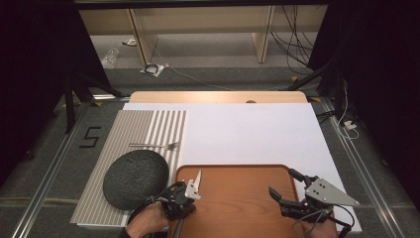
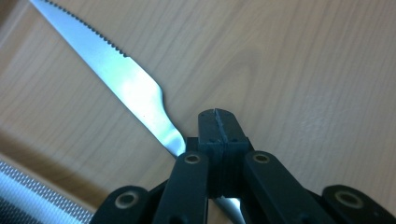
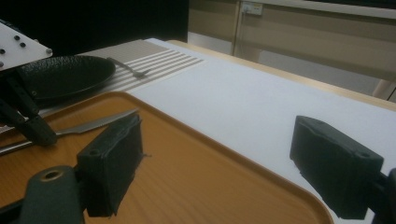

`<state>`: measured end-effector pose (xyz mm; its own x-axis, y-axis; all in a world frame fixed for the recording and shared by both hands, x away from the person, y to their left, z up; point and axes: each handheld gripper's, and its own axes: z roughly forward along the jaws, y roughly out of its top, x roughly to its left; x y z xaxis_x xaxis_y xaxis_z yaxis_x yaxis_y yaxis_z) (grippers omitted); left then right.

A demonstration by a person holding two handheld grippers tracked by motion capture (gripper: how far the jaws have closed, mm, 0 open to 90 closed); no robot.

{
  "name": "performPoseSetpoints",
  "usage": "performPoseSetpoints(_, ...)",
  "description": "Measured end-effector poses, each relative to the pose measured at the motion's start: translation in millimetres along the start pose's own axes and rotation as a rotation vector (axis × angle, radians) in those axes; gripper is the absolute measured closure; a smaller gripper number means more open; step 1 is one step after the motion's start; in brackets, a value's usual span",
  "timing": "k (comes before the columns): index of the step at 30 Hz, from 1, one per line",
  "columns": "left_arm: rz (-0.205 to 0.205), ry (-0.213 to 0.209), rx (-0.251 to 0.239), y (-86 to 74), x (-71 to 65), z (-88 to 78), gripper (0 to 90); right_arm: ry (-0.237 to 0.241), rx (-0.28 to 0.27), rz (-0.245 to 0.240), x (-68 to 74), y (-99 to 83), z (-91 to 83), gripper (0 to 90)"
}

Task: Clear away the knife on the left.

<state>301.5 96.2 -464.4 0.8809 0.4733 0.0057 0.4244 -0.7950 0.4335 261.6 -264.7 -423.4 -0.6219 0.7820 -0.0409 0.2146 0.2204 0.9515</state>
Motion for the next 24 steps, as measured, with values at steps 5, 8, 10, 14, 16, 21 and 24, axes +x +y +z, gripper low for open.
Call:
performPoseSetpoints(5,-0.013,0.01,0.002,-3.4,3.6,-1.4,89.5,0.001,-0.001,0.001,0.3,0.1,0.0,18.0)
performPoseSetpoints(8,-0.02,0.017,0.006,-5.3,6.1,-2.5,89.4,0.001,-0.002,0.0,0.2,0.1,0.0,18.0)
performPoseSetpoints(10,-0.028,0.016,0.004,-6.9,7.5,-3.0,89.4,0.0,-0.002,0.0,0.3,0.1,0.0,18.0)
performPoseSetpoints(14,-0.034,0.016,0.007,-8.7,9.0,-3.9,89.5,0.0,-0.002,0.0,0.2,0.1,0.0,18.0)
performPoseSetpoints(16,-0.037,0.016,0.01,-9.6,10.1,-4.5,89.5,0.0,-0.002,0.001,0.3,0.1,0.0,18.0)
performPoseSetpoints(21,-0.049,0.032,0.014,-12.4,13.8,-5.8,89.4,0.001,-0.002,0.0,0.3,0.1,0.0,18.0)
performPoseSetpoints(24,-0.059,0.019,0.008,-13.7,15.5,-6.0,89.4,0.0,0.0,0.0,0.0,0.0,-0.2,18.0)
